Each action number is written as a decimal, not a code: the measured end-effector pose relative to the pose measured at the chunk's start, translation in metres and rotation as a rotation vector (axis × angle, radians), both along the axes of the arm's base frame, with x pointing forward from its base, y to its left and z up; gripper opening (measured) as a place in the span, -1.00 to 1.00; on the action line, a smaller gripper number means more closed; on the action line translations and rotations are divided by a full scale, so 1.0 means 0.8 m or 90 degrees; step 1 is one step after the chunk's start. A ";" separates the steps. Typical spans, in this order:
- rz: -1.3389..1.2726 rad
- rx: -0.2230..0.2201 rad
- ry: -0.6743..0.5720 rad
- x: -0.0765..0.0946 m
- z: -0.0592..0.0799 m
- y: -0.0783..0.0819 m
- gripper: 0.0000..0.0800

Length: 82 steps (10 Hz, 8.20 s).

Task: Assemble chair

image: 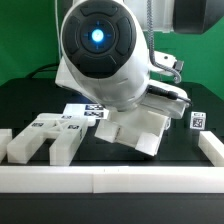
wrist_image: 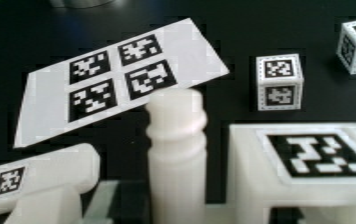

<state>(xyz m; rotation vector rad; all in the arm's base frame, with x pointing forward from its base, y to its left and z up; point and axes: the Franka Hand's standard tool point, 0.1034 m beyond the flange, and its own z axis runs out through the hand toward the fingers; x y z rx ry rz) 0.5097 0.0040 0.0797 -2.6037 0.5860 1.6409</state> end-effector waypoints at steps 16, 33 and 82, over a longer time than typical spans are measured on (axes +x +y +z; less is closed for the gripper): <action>-0.016 -0.018 -0.086 0.030 -0.020 -0.049 0.62; 0.172 -0.024 -0.665 0.082 0.002 -0.093 0.62; 0.244 -0.025 -0.665 0.049 -0.085 -0.139 -0.28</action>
Offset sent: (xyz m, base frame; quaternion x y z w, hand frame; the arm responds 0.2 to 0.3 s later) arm 0.0000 0.0000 0.0000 0.0000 0.0000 0.0000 1.0000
